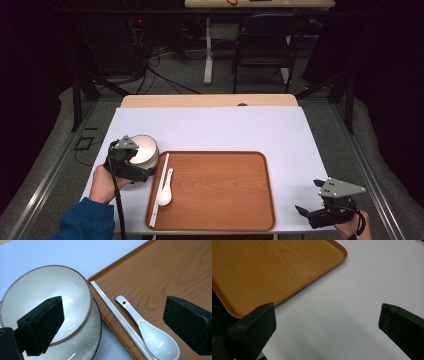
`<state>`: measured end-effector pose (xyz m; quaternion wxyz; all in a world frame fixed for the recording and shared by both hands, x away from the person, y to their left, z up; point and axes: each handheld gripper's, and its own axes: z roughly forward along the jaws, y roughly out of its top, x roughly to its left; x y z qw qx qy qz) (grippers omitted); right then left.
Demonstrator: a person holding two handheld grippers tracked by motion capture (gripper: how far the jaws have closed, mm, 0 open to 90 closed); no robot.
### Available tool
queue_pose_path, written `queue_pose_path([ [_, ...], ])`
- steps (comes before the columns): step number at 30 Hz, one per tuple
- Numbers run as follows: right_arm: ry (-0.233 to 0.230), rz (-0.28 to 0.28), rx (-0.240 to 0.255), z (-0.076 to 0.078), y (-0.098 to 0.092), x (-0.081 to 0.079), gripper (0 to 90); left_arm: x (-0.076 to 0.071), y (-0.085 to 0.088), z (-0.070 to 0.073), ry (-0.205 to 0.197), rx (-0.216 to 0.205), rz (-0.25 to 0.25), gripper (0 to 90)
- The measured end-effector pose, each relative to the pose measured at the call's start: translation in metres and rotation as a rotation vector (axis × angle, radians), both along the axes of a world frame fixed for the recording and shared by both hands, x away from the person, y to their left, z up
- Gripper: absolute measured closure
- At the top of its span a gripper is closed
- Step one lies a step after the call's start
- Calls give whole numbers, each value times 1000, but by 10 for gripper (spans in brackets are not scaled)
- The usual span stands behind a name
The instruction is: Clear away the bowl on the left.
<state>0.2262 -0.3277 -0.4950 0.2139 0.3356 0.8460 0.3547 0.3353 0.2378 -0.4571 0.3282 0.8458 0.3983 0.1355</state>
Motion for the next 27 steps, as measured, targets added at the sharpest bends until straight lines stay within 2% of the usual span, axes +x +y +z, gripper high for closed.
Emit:
queue_pose_path([
  [6, -1, -1, 0, 0, -1, -1, 8, 3, 8, 5, -20, 2, 26, 13],
  [10, -2, -1, -2, 0, 0, 0, 9, 6, 15, 6, -34, 2, 61, 2],
  [12, -2, -2, -3, 0, 0, 0, 9, 9, 21, 5, -39, -11, 91, 1],
  [19, 2, -2, -4, 0, 0, 0, 10, 18, 41, 2, -30, -20, 162, 1],
  [27, 4, 1, -6, 0, 1, 0, 11, 29, 52, -9, -5, -28, 223, 1],
])
